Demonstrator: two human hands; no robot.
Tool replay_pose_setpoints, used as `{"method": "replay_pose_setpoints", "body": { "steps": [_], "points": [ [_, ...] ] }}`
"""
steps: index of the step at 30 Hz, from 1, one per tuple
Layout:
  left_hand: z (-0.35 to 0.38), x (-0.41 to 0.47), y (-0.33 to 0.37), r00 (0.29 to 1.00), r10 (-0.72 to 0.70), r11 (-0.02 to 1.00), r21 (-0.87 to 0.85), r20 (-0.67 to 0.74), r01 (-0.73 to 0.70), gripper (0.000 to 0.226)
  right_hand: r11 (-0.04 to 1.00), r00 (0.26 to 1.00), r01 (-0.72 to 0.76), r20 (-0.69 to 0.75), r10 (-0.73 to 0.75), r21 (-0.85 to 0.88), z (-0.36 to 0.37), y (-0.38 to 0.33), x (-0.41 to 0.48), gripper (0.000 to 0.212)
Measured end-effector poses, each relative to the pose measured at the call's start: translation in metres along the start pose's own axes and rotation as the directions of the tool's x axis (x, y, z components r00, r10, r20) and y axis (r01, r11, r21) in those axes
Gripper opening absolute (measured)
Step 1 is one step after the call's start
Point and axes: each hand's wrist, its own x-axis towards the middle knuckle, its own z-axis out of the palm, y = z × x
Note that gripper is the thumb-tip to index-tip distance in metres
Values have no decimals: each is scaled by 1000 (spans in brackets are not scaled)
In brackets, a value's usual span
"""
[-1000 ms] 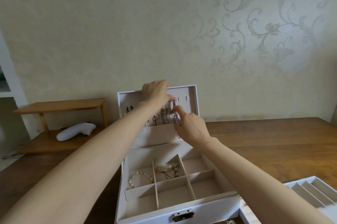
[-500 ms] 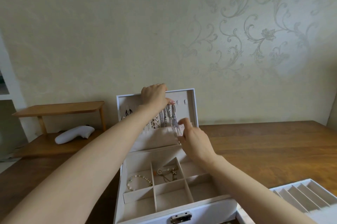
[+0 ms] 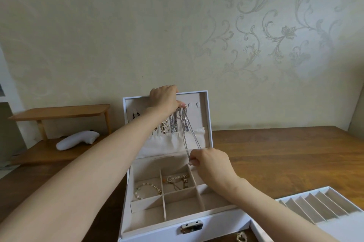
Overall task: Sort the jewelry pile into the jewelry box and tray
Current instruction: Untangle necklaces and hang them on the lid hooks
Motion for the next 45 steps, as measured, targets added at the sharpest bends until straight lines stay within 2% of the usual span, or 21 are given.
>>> {"method": "replay_pose_setpoints", "body": {
  "steps": [4,10,16,19,21,22,24,26,27,29,32,35,37,39,41,43,45],
  "points": [
    [1,0,1,1000,4,1000,2,-5,-4,51,999,999,31,43,-30,-25,0,0,-3,23],
    [0,-1,0,1000,4,1000,-10,-4,-4,52,998,998,8,69,-12,56,4,2,-1,19],
    [2,1,0,1000,-1,1000,14,-1,1,52,961,994,-21,112,-11,275,8,4,3,12],
    [1,1,0,1000,5,1000,16,26,-5,53,933,992,-18,126,-29,360,9,5,5,17],
    [1,-1,1,999,12,1000,3,32,-12,54,913,995,-26,96,-15,407,7,5,5,8],
    [2,-5,0,999,33,999,-13,-11,-34,54,901,997,-34,75,2,431,4,5,5,7],
    [9,-18,-3,954,156,986,-23,-257,-167,48,879,999,-35,19,30,476,-3,8,7,13],
    [18,-41,-4,816,247,957,2,-522,-289,27,863,998,-14,-47,44,505,-12,12,10,12],
    [23,-54,-4,781,267,947,4,-564,-321,16,852,996,-3,-78,51,523,-18,14,13,12],
    [37,-79,-6,821,279,944,-17,-498,-331,10,842,991,27,-127,50,539,-31,19,23,13],
    [57,-103,-13,901,288,957,58,-325,-285,25,872,981,94,-196,3,481,-45,23,43,10],
    [56,-110,-8,953,204,979,51,-226,-198,25,923,965,108,-263,-7,370,-51,30,61,13],
    [58,-111,-2,977,138,990,22,-159,-137,26,953,969,107,-245,-37,282,-54,33,68,17],
    [57,-113,2,984,154,984,101,-91,-145,18,963,975,121,-211,-70,242,-59,32,74,20],
    [58,-113,2,979,185,977,121,-92,-173,26,965,971,117,-232,-61,235,-64,30,81,19],
    [60,-114,-1,968,204,978,76,-149,-194,28,962,954,110,-298,-32,249,-69,27,89,14],
    [59,-118,-2,957,226,974,20,-180,-226,27,932,936,128,-352,-1,338,-73,22,98,11]
  ]
}}
